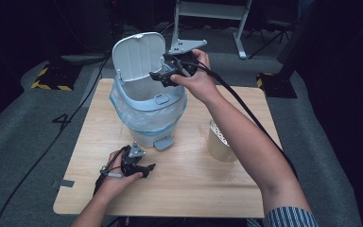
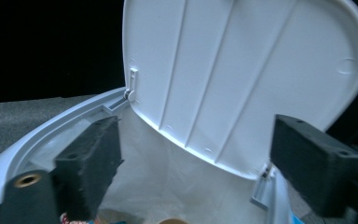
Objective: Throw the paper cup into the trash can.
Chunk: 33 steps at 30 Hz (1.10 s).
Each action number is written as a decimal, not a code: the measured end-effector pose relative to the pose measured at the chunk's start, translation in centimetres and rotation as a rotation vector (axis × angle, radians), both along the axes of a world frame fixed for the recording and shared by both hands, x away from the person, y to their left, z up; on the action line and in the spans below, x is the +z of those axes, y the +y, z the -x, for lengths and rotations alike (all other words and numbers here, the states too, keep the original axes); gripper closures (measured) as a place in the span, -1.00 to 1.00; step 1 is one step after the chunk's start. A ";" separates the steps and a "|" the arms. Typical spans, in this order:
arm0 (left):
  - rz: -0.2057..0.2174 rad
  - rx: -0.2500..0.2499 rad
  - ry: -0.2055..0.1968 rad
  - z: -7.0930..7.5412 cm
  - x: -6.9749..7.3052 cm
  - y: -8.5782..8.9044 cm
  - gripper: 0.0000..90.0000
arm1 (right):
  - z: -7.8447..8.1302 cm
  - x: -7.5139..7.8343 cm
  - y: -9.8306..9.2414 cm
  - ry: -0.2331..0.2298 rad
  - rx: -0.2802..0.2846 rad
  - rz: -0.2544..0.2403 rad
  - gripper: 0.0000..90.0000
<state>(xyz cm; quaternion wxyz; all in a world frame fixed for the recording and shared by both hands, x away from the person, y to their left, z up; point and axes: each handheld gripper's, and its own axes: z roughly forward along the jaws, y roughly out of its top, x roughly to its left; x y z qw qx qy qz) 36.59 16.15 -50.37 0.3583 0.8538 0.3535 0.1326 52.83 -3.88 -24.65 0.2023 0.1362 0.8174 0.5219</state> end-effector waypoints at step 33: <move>-0.009 0.013 0.000 0.3 0.0 0.8 -0.43 | 7.8 3.1 -16.9 0.074 -0.096 -0.035 -0.49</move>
